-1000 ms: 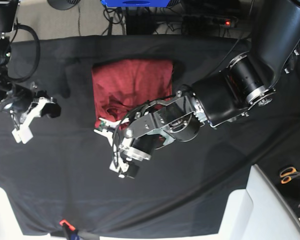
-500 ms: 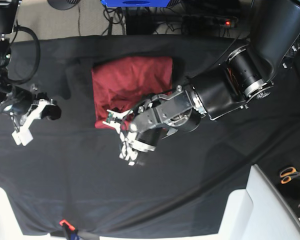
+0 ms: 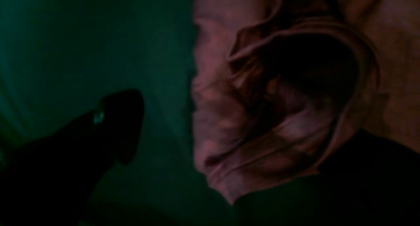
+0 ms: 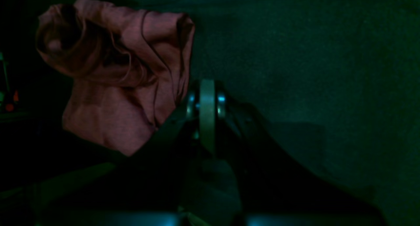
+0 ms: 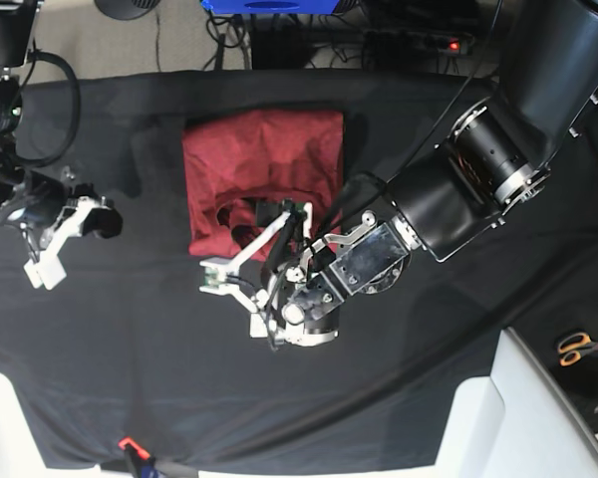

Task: Fold the T-shirt properly
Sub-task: 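Drag the grasped fabric with the left gripper toward the shirt's hem end, then tuck and smooth the bunched hem fabric with the left gripper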

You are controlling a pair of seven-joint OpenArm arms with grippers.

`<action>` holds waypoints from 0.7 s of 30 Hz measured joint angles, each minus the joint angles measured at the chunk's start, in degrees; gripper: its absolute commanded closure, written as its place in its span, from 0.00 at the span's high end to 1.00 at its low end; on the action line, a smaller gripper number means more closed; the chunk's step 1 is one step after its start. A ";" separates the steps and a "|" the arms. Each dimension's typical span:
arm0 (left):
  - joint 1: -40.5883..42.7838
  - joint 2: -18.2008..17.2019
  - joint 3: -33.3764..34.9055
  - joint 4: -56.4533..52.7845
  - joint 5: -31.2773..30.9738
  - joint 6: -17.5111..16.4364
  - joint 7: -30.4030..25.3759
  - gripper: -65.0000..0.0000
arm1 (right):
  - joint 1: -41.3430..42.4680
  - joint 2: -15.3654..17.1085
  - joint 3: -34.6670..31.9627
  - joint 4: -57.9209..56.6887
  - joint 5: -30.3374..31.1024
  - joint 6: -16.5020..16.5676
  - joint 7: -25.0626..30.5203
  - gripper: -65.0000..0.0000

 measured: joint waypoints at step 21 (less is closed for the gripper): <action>0.17 -1.31 -10.60 -7.82 -12.28 0.04 1.62 0.94 | -2.16 -0.15 0.00 0.00 -0.02 -0.02 -0.02 0.00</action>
